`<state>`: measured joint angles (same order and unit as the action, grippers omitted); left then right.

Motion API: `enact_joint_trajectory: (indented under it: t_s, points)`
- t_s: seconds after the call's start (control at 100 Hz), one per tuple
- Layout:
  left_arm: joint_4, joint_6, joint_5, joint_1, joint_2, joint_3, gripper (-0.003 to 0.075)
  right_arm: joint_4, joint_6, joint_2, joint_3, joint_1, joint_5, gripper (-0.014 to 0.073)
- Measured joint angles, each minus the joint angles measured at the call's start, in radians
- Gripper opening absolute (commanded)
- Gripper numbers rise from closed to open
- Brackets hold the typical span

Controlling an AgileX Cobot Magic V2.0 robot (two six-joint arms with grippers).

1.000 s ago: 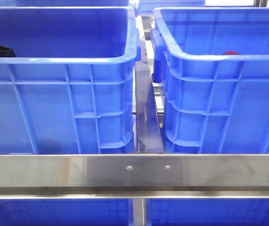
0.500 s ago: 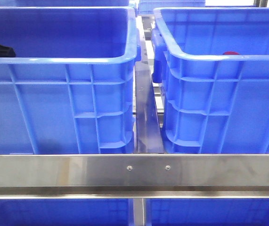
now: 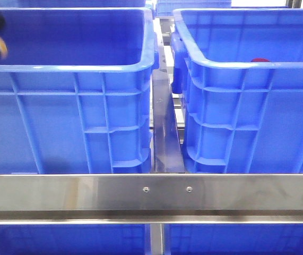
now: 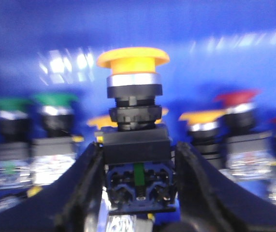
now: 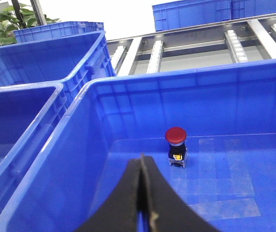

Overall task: Pick red and yellow buttons and place in box
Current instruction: 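Grasp a yellow button in the button bin with the left gripper, then lift the yellow button and grasp its head with the right gripper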

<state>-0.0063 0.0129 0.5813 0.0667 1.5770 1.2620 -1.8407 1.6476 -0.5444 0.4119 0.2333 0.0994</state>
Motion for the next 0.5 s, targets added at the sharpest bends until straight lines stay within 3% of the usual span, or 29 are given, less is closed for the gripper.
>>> enact_joint_trajectory:
  t_s: [0.21,0.5]
  points:
    - [-0.016,0.0,0.056,0.033,-0.175,0.0,0.0022,0.0,0.0,0.0,0.0,0.0,0.0,-0.0067]
    - [-0.021,0.0,0.105,0.273,-0.327,0.0,0.0022,0.0,0.0,0.0,0.0,0.0,0.0,-0.0067]
